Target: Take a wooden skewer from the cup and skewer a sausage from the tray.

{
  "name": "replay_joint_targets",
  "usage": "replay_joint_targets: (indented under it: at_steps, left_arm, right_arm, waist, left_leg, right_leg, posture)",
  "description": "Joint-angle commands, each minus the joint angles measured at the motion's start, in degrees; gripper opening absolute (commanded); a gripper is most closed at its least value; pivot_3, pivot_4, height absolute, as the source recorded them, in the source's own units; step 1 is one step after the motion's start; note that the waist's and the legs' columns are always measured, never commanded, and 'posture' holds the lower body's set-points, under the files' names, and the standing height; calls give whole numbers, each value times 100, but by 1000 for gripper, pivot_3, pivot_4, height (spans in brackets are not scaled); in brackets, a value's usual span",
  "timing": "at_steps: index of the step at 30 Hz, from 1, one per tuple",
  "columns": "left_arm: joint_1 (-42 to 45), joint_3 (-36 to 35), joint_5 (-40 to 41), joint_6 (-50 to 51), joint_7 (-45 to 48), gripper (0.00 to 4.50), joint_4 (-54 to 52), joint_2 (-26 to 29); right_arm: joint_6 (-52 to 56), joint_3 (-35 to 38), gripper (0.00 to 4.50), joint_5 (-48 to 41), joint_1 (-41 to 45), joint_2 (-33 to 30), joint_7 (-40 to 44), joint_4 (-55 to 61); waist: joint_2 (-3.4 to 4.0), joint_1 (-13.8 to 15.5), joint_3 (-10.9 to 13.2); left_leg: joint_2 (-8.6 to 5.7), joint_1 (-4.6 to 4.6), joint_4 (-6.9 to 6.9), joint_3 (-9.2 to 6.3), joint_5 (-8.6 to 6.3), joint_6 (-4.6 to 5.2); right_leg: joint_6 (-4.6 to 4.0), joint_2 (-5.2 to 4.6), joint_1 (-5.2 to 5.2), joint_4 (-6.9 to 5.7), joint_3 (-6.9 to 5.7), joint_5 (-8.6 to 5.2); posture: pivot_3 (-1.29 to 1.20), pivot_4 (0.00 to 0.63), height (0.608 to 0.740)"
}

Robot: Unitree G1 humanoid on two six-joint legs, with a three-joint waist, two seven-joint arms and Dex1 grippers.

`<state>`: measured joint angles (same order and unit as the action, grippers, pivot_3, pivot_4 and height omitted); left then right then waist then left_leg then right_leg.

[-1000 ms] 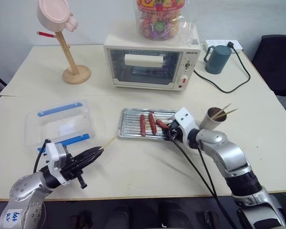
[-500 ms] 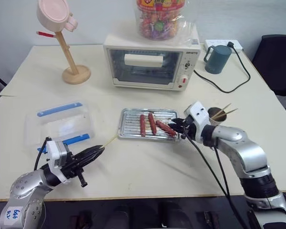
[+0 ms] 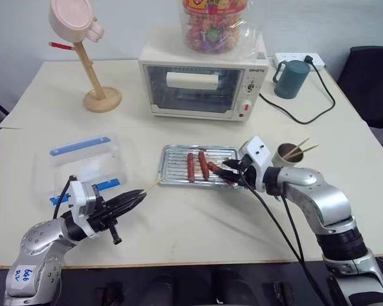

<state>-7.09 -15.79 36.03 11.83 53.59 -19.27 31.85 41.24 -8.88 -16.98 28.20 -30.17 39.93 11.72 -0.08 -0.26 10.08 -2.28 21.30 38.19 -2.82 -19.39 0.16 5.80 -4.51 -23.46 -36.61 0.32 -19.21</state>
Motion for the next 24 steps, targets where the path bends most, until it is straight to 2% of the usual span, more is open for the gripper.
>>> replay_joint_targets:
  at_steps: [1,10,24]
  left_arm:
    - [-50,-102,63,-27,-28,0,-113,42]
    - [-61,-27,53,-20,-144,0,-197,-10]
    - [-23,-18,92,29,-214,0,-259,2]
  right_arm:
    - [-425,-163,2680,296,48,18,-63,81]
    - [-1271,-401,2680,1068,110,87,-333,-513]
    - [-1421,2,2680,1014,300,300,-367,-1085]
  waist:
    - [0,5,0]
    - [0,-2,0]
    - [0,-10,0]
  left_leg:
    - [-1,1,0,0,0,0]
    - [0,0,0,0,1,-1]
    - [0,0,0,1,2,-3]
  right_leg:
    - [0,0,0,0,0,0]
    - [0,1,-2,-2,-1,0]
    - [0,2,-4,-6,0,0]
  posture:
    - [0,150,740]
    - [0,150,740]
    - [0,150,740]
